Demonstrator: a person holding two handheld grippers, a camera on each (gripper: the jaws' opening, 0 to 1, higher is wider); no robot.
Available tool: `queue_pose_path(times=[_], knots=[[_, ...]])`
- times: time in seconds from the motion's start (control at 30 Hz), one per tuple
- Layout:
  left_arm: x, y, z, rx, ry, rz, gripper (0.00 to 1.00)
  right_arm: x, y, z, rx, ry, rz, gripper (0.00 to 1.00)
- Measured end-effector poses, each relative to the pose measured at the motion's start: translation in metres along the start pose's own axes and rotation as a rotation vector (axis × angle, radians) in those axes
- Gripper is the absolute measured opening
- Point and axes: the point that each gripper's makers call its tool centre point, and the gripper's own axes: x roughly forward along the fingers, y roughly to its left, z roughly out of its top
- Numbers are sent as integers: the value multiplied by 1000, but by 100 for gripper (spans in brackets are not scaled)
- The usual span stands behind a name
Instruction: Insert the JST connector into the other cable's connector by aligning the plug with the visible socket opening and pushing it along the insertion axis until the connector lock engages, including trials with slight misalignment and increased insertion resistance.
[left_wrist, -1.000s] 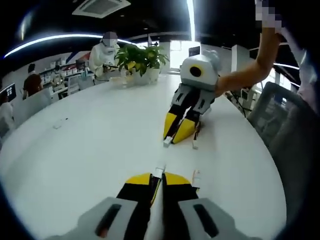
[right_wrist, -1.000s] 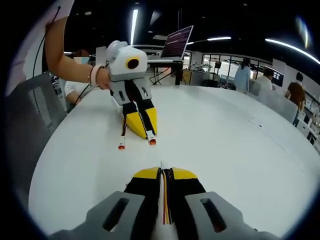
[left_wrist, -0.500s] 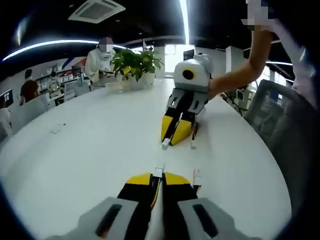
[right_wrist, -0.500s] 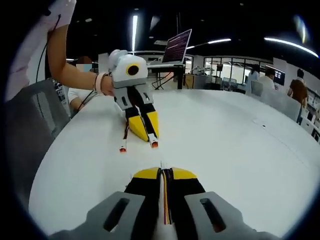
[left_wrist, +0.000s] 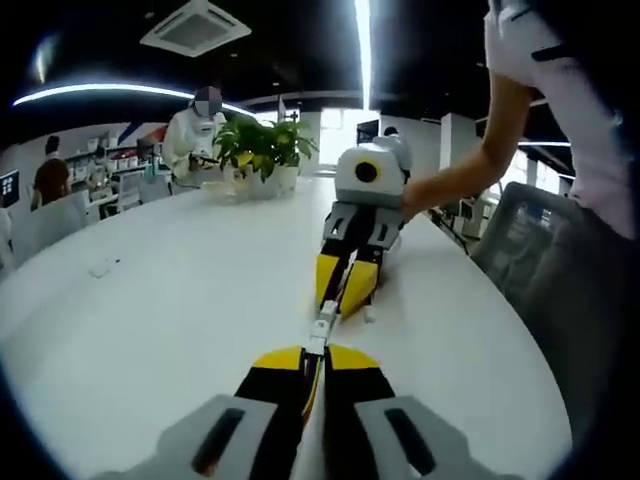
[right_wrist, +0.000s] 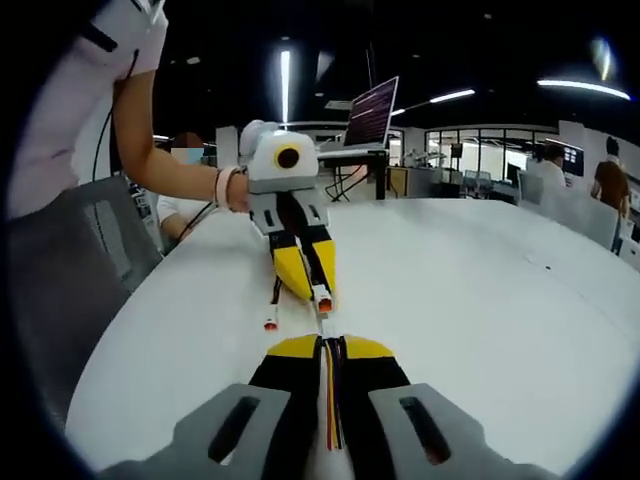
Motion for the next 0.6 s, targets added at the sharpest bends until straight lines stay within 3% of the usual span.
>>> queue_pose_path(times=[0.27,0.6], knots=[[0,-3,6,-3,-15,-20,1,0,2,10,-5,-32,24,3],[2,-8,7,4,1,-43,1,5,5,14,-30,-24,44,3]])
